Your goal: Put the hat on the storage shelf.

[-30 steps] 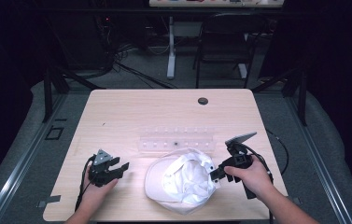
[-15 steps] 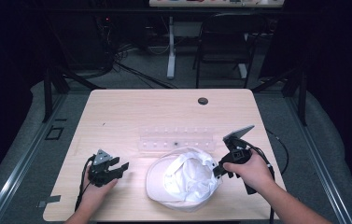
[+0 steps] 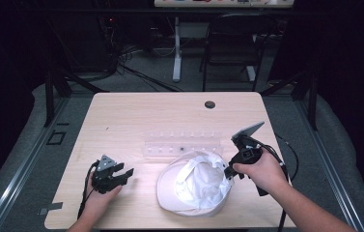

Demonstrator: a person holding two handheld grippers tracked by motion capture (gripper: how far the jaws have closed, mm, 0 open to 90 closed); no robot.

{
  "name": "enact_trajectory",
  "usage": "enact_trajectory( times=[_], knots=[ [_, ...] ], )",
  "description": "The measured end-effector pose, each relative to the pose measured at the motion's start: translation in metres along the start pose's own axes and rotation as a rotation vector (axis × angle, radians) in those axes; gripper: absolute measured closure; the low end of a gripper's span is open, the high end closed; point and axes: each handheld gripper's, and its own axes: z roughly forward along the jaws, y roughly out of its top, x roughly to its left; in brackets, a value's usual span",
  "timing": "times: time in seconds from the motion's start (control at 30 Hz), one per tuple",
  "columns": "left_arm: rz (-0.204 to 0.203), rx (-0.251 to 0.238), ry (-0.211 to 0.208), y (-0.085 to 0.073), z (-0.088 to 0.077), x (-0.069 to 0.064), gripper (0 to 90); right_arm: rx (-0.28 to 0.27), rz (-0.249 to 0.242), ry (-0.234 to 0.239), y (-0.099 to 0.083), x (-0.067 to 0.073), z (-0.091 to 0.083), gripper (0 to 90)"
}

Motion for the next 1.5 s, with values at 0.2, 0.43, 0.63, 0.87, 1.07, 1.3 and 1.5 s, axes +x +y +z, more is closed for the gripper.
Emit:
enact_trajectory(
  times=[0.2,0.43,0.63,0.87,1.07,1.3,1.5],
  knots=[
    [0.003,0.003,0.000,0.000,0.000,0.000,50.2,0.000,-0.010,-0.028,0.003,0.004,-0.017,82.0],
    [0.003,0.003,-0.001,0.000,0.000,0.000,50.2,0.005,-0.008,-0.049,0.003,0.006,-0.027,82.0],
    [0.005,0.004,-0.001,0.000,0.000,-0.001,50.2,0.017,-0.008,-0.066,0.004,0.008,-0.033,82.0],
    [0.006,0.009,-0.006,0.000,0.000,-0.001,50.3,0.014,-0.007,-0.062,0.006,0.012,-0.043,82.1],
    [0.009,0.017,-0.010,0.000,0.000,-0.001,50.2,0.018,-0.005,-0.057,0.009,0.015,-0.051,82.1],
    [0.006,0.017,-0.010,0.000,0.000,-0.001,50.3,0.028,-0.007,-0.053,0.012,0.017,-0.059,82.1],
    [0.009,0.018,-0.009,0.000,0.000,-0.001,50.3,0.021,0.008,-0.054,0.014,0.023,-0.067,82.1]
  ],
)
